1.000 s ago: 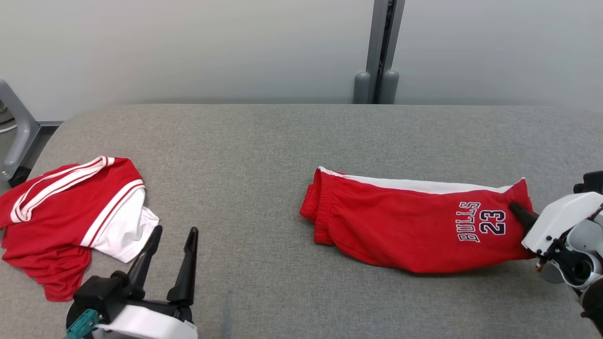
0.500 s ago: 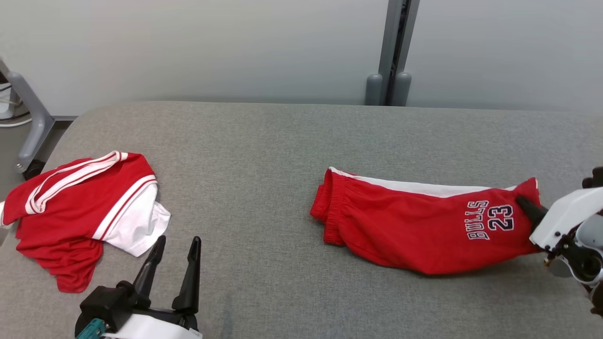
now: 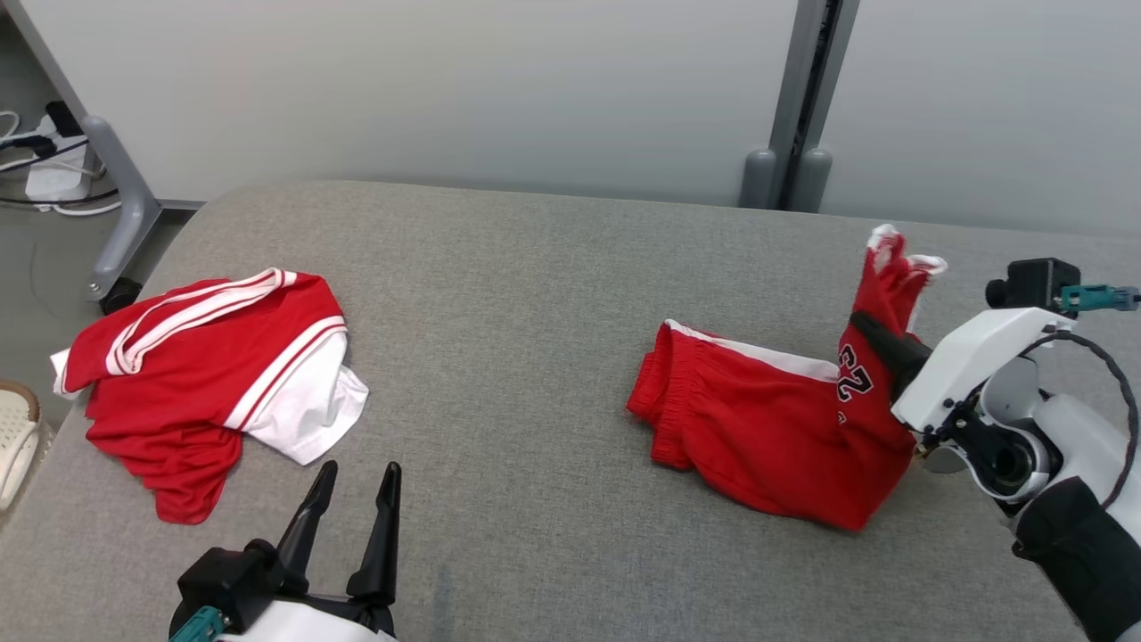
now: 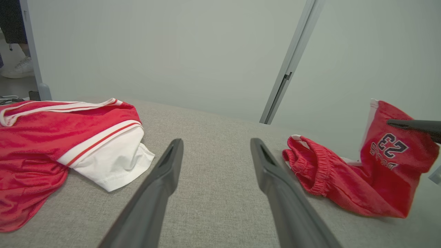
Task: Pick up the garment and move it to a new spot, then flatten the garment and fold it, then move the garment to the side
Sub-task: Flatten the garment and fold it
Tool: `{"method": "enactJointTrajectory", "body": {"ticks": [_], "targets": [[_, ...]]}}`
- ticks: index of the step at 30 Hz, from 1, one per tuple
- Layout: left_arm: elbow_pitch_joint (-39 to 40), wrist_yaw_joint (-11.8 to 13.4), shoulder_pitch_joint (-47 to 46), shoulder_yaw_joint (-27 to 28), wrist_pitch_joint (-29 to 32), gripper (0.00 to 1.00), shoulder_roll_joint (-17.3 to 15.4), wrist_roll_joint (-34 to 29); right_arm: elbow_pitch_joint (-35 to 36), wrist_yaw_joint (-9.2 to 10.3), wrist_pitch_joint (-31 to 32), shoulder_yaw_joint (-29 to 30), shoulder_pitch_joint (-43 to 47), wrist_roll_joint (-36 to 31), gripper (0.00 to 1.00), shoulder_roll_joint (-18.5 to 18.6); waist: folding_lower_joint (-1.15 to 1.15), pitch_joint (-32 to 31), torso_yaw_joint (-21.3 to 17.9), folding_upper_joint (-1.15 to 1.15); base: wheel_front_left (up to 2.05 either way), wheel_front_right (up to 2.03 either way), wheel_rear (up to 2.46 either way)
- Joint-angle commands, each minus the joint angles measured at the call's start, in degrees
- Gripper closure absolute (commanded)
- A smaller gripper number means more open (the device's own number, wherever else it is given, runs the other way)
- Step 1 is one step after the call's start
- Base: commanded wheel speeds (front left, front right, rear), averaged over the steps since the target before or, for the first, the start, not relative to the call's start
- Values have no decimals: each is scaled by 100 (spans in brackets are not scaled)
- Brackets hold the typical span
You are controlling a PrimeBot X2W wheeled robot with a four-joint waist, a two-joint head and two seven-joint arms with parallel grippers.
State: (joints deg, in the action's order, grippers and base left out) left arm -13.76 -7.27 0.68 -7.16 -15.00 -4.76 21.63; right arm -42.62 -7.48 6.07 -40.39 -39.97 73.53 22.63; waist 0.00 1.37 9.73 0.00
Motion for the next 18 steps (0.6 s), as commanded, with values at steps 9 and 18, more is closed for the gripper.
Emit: {"method": "enactJointTrajectory", "body": {"ticks": [9,18], "targets": [[-172,-25,-131,-176,-24,0,-130,259,-463,-3,283,-338,-143,92,100,-625,0,20,506,0,0,0,0],[-209,-25,-186,-334,-18,0,-140,368,-1132,-3,415,-528,-453,24,100,-1049,0,128,678,0,0,0,0]]}}
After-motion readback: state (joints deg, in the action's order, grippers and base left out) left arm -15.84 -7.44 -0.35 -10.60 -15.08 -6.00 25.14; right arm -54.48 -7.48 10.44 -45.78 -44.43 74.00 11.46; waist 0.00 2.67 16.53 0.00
